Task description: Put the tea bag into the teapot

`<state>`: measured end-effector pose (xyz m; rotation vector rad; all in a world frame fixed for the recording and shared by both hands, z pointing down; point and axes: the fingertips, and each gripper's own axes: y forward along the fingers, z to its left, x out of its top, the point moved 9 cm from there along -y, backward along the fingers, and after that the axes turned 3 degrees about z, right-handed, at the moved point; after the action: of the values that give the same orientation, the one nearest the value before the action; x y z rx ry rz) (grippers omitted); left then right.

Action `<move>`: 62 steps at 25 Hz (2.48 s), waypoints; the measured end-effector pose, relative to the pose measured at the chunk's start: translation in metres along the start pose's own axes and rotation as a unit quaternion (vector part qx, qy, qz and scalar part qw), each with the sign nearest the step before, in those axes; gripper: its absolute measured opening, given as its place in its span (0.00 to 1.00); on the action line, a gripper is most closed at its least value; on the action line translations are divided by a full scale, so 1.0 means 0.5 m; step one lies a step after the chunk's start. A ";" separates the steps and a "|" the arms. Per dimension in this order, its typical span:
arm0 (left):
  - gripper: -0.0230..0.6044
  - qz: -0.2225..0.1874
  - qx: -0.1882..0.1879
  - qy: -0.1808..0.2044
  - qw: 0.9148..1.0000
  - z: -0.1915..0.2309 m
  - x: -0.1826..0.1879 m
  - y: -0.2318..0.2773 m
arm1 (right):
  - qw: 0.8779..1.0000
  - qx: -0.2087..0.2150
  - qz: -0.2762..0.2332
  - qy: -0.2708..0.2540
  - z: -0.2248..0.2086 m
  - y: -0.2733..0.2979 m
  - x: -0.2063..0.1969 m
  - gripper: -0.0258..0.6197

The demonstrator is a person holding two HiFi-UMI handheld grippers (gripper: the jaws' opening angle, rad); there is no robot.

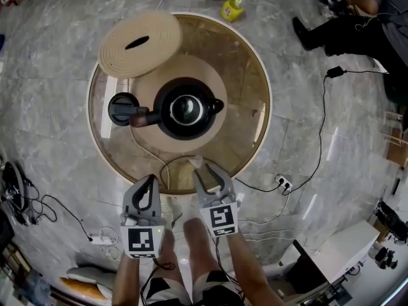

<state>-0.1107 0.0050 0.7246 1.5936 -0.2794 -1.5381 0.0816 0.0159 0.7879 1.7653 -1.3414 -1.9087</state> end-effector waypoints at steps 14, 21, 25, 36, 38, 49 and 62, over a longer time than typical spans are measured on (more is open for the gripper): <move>0.06 0.003 0.001 0.019 1.000 0.007 -0.029 -0.002 | 1.000 -0.001 0.008 0.000 0.001 0.015 -0.020 0.04; 0.06 0.012 0.007 -0.022 1.000 -0.003 -0.011 -0.008 | 1.000 -0.006 0.000 0.002 -0.001 -0.001 -0.010 0.04; 0.06 -0.002 0.007 -0.009 1.000 -0.005 0.015 -0.019 | 1.000 -0.009 -0.015 0.004 -0.003 -0.031 0.020 0.04; 0.06 -0.049 0.011 0.013 0.999 -0.020 0.137 -0.070 | 0.997 -0.022 -0.072 -0.009 -0.017 -0.129 0.153 0.04; 0.06 -0.055 0.014 0.009 0.998 -0.021 0.160 -0.082 | 0.997 -0.023 -0.073 -0.011 -0.018 -0.148 0.180 0.04; 0.06 -0.088 0.031 0.019 0.995 -0.014 0.280 -0.140 | 0.991 -0.024 -0.129 -0.031 -0.017 -0.216 0.340 0.04; 0.06 -0.104 0.054 0.050 0.992 0.034 0.342 -0.145 | 0.986 -0.011 -0.161 -0.042 -0.040 -0.189 0.459 0.04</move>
<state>-0.1191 -0.0770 0.5575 1.8269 -0.1471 -1.6151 0.0785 -0.0978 0.5664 2.0126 -1.1083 -2.1730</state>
